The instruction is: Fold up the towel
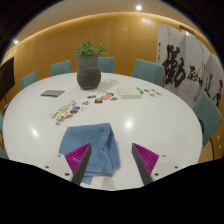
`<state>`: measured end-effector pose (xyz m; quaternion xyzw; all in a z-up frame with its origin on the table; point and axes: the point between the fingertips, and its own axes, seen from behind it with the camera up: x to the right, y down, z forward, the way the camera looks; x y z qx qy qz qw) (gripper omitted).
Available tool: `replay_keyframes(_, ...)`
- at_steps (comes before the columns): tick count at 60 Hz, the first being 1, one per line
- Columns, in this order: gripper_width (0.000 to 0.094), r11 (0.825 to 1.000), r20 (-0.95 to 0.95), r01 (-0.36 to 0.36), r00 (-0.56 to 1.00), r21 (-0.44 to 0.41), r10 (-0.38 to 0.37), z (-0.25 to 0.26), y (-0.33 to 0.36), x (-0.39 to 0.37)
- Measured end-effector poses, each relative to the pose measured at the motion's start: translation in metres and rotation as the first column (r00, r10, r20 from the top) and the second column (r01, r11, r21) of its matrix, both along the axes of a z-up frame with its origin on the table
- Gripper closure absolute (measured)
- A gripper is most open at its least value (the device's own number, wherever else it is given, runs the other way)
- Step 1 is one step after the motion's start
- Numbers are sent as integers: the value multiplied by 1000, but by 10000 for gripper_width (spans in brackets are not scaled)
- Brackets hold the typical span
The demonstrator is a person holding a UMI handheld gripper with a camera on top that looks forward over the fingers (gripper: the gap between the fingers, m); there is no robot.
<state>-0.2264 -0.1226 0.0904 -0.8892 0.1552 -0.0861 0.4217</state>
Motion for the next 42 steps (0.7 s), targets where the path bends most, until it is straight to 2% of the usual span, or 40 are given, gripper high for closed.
replay_keyframes(18,65,1000,108,0,994,4,-1,91,-83,-61)
replay_keyframes(42,63,999,129,19,991,31,-23,121,-132,-94)
